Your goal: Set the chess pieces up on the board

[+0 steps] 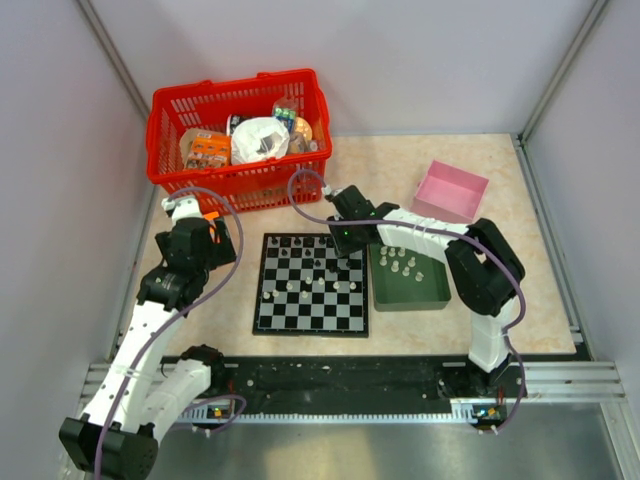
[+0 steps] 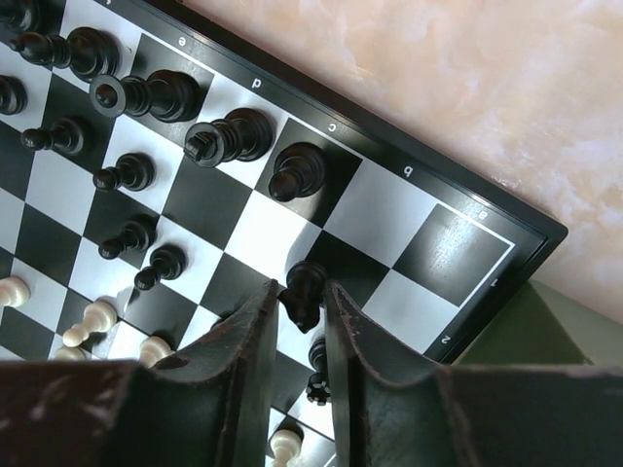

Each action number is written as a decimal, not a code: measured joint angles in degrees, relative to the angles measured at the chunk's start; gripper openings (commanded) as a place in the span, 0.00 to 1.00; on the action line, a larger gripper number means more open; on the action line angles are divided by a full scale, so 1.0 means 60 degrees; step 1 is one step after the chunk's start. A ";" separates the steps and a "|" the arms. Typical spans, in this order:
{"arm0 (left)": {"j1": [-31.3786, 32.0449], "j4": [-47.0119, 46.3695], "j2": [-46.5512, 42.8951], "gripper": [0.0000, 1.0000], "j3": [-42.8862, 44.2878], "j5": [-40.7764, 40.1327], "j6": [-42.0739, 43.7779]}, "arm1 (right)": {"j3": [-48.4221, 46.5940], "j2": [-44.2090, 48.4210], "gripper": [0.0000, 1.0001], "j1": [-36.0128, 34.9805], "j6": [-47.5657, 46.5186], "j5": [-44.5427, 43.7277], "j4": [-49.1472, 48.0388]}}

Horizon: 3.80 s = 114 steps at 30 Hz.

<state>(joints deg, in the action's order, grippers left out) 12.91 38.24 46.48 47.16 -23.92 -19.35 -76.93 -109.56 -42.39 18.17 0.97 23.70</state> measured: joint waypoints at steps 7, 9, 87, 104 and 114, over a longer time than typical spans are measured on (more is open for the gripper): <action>0.0000 0.0000 -0.0040 0.99 0.0000 0.0000 0.0000 | -0.0004 0.0000 0.21 0.0000 -0.0015 -0.0372 0.0000; 0.0000 0.0000 -0.0040 0.99 0.0000 0.0000 0.0000 | -0.0036 0.0000 0.20 0.0000 -0.0022 -0.0554 0.0026; 0.0000 0.0000 -0.0106 0.99 0.0000 0.0044 -0.0004 | -0.0328 -0.0484 0.33 0.0193 0.0004 -0.1515 -0.0765; 0.0000 -0.1286 0.0266 0.99 0.1566 -0.0208 -0.0867 | 0.0138 0.1279 0.43 0.0299 -0.0244 -0.0357 -0.0226; 0.0000 -0.2233 0.0750 0.99 0.2193 -0.0656 -0.1377 | 0.0860 0.1348 0.40 0.0270 -0.0240 0.0149 0.0208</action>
<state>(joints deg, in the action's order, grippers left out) 12.91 24.84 50.98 60.31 -27.86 -27.62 -71.77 -101.47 -40.77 16.73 1.87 24.95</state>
